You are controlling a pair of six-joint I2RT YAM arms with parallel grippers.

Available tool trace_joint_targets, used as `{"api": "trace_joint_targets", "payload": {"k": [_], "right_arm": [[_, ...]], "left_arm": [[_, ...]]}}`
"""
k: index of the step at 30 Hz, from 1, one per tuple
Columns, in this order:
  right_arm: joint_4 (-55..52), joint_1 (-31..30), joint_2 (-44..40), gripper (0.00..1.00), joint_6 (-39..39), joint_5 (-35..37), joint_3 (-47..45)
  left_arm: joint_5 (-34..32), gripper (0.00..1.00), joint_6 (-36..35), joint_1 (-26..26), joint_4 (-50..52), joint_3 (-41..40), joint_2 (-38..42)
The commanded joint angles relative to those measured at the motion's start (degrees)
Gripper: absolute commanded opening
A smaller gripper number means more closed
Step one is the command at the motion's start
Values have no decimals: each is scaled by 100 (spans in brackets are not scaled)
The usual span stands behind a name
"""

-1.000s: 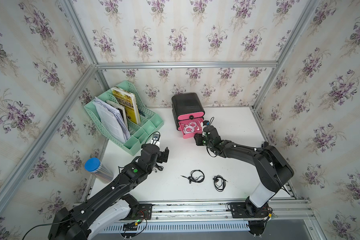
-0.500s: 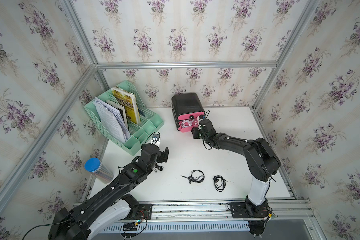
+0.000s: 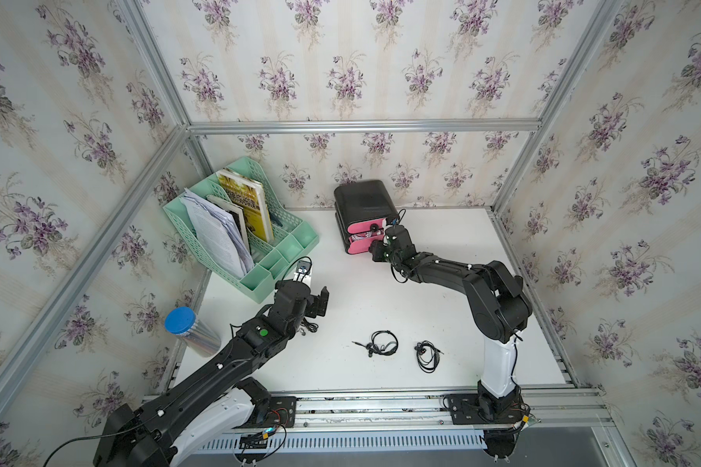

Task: Place the wired earphones into the drawer by color
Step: Close the drawer in the storage box, then open the drawer in the storage box.

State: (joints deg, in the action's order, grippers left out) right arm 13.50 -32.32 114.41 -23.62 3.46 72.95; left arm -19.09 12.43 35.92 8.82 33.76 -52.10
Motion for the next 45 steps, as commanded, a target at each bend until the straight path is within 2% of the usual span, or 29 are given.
{"api": "trace_joint_targets", "payload": {"k": [1,14,24,29,30,33,40,45], "right_arm": [[826,6,84,31,-11,119,169],[1064,11,356,39,-126,178,410],[1140,24,-363,46,-73,177,-380],[1185,67,-638,48,-228,-296,-878],[1236,301,-657,48,-305,-398,-973],[1478,441,-636,49,-532,-743,-1196],[1943,616,-177,49,-1093,-1422,-1259],[2272,626,143,50,-1532,-1568,-1236]], "left_arm": [[-33,99,-12,-6,-128,-14,23],[-35,99,-19,-8,-151,-23,42],[-6,99,-8,-6,-162,-40,16],[16,99,-6,-8,-174,-36,15],[19,99,-6,-6,-169,-35,15],[15,99,-6,-14,-177,-34,5],[9,99,-13,-6,-180,-36,-20],[9,99,-12,-6,-179,-34,-29]]}}
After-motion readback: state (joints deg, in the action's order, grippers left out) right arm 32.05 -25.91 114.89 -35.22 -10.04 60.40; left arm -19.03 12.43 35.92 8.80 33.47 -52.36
